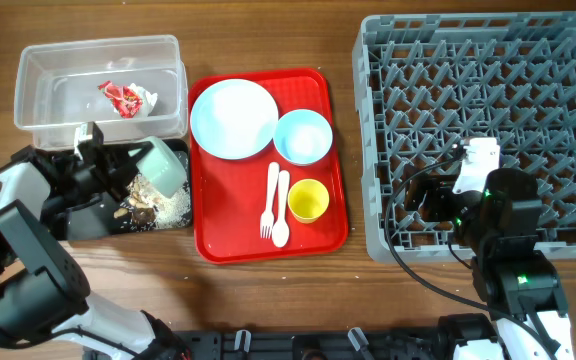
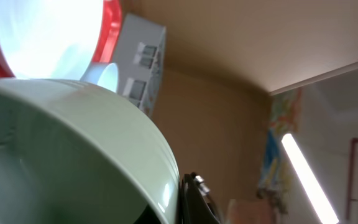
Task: Sort waste into correct bins and load items into the dishwasher rack
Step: 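Grasp the green bowl with the left gripper and dump scraps onto the black tray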
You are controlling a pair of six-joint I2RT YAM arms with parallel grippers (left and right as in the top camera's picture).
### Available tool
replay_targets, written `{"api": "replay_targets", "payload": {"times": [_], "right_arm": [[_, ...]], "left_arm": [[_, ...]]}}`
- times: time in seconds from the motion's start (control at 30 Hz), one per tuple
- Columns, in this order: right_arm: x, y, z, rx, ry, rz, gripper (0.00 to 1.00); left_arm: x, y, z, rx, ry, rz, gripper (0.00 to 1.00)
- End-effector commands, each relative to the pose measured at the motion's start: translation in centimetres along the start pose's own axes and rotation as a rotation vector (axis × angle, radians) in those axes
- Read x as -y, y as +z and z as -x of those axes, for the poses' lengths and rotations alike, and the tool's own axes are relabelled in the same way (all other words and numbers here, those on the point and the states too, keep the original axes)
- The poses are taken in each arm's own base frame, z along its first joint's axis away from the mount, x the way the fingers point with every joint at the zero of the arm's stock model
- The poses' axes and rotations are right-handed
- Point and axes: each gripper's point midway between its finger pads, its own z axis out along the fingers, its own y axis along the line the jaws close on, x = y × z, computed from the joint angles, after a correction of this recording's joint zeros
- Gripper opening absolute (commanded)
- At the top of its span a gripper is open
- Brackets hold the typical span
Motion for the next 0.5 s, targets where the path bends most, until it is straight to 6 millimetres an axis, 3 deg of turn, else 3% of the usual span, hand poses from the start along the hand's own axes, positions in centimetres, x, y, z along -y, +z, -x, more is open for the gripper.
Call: {"api": "replay_targets", "payload": {"times": [0.0, 0.17, 0.3, 0.47], "right_arm": [[-0.3, -0.4, 1.0, 0.024, 0.010, 0.016, 1.00], [-0.3, -0.4, 1.0, 0.024, 0.010, 0.015, 1.00], [-0.3, -0.4, 1.0, 0.024, 0.010, 0.016, 1.00], [-0.3, -0.4, 1.0, 0.024, 0.013, 0.016, 1.00]], "left_arm": [[-0.7, 2.1, -1.5, -0.055, 0.248, 0.276, 0.04], [0.1, 6.9, -3.0, -0.061, 0.531, 0.596, 0.04], [-4.1, 12.2, -5.5, -0.087, 0.747, 0.947, 0.04], [-10.2, 14.9, -8.3, -0.152, 0.784, 1.189, 0.04]]}}
